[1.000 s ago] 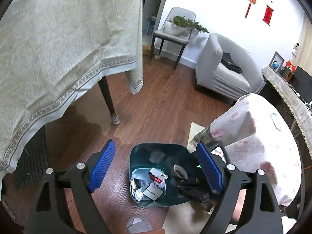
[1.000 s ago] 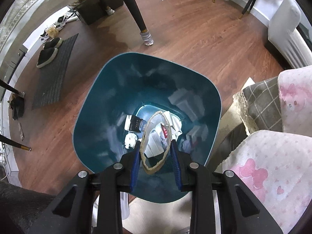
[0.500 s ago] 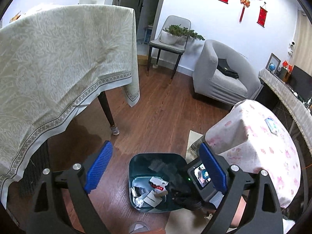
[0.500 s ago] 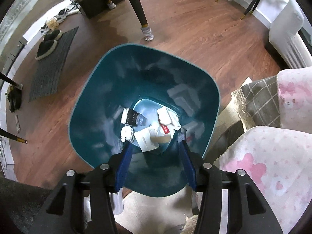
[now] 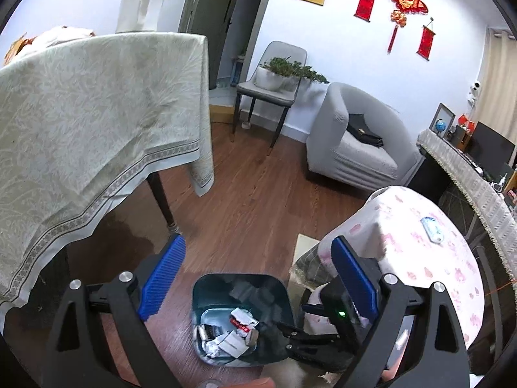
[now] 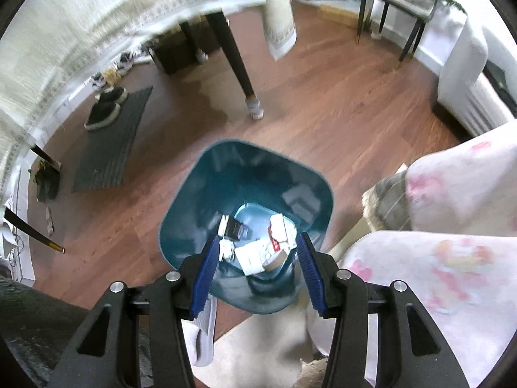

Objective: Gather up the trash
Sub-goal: 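Move both open tools back over the table toward the blue packet and white lid, then close the left tool on the blue wet-wipe packet while the right tool grasps the small white lid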

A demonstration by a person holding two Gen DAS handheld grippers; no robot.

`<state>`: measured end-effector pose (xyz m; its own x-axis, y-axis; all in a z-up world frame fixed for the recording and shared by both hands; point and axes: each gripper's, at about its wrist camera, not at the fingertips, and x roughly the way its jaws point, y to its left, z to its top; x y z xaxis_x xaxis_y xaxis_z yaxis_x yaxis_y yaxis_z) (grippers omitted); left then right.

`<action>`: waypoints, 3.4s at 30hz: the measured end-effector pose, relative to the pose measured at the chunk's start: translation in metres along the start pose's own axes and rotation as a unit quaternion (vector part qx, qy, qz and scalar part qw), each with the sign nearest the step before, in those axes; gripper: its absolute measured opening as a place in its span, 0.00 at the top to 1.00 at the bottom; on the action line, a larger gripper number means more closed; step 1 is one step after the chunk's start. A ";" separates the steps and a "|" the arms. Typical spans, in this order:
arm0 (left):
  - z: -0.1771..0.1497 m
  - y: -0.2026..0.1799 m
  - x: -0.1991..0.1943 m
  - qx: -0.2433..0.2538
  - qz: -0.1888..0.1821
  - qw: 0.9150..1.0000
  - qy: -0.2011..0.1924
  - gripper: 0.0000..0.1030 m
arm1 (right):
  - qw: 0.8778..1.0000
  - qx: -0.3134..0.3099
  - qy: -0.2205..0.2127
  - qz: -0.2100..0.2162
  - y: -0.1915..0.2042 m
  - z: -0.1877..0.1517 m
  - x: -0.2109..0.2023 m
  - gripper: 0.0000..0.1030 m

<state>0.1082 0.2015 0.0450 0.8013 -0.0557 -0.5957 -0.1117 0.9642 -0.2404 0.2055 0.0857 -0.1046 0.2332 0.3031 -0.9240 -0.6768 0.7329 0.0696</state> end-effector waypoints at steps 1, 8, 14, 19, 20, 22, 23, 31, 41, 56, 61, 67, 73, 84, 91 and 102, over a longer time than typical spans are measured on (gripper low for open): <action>0.001 -0.005 0.001 0.002 -0.001 1.000 0.000 0.09 | 1.000 0.001 -0.009 0.002 -0.001 0.000 -0.008 0.51; 0.006 -0.030 0.005 0.013 -0.009 1.000 -0.006 0.09 | 0.998 0.010 -0.067 0.001 -0.019 0.002 -0.063 0.51; 0.007 -0.057 0.014 0.029 -0.021 0.999 -0.004 0.09 | 0.993 0.033 -0.109 -0.010 -0.043 -0.005 -0.102 0.50; 0.007 -0.082 0.022 0.042 -0.029 0.999 -0.001 0.09 | 0.990 0.052 -0.129 -0.028 -0.067 -0.015 -0.123 0.49; 0.007 -0.085 0.024 0.044 -0.030 0.999 0.000 0.09 | 0.989 0.057 -0.132 -0.031 -0.073 -0.019 -0.127 0.49; 0.007 -0.094 0.028 0.046 -0.035 0.998 0.002 0.09 | 0.988 0.066 -0.136 -0.037 -0.083 -0.023 -0.133 0.48; 0.007 -0.100 0.031 0.049 -0.039 0.998 0.004 0.09 | 0.987 0.071 -0.138 -0.040 -0.087 -0.026 -0.135 0.46; 0.003 -0.133 0.045 0.065 -0.053 0.996 0.012 0.08 | 0.981 0.101 -0.150 -0.066 -0.124 -0.049 -0.154 0.43; -0.002 -0.173 0.064 0.086 -0.072 0.993 0.025 0.06 | 0.971 0.141 -0.160 -0.111 -0.173 -0.082 -0.174 0.40; -0.013 -0.214 0.087 0.098 -0.086 0.990 0.049 0.05 | 0.960 0.186 -0.150 -0.148 -0.222 -0.122 -0.188 0.37; -0.018 -0.230 0.096 0.104 -0.087 0.989 0.056 0.04 | 0.959 0.194 -0.137 -0.152 -0.232 -0.133 -0.186 0.37; -0.022 -0.249 0.106 0.112 -0.091 0.987 0.064 0.04 | 0.963 0.192 -0.118 -0.150 -0.240 -0.141 -0.178 0.46; -0.025 -0.267 0.116 0.114 -0.098 0.986 0.071 0.04 | 0.964 0.189 -0.120 -0.146 -0.246 -0.146 -0.177 0.67; -0.039 -0.318 0.135 0.127 -0.115 0.981 0.091 0.03 | 0.950 0.228 -0.151 -0.151 -0.275 -0.172 -0.210 0.71; -0.051 -0.356 0.153 0.161 -0.106 0.975 0.106 0.03 | 0.938 0.266 -0.174 -0.138 -0.300 -0.193 -0.229 0.71; -0.058 -0.392 0.191 0.192 -0.076 0.970 0.130 0.03 | 0.931 0.288 -0.183 -0.127 -0.321 -0.214 -0.238 0.71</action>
<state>0.2711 -0.2022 -0.0189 0.6103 -0.2201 -0.7610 0.2638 0.9623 -0.0667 0.2179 -0.3517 0.0125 0.6282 0.1849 -0.7558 -0.1049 0.9826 0.1533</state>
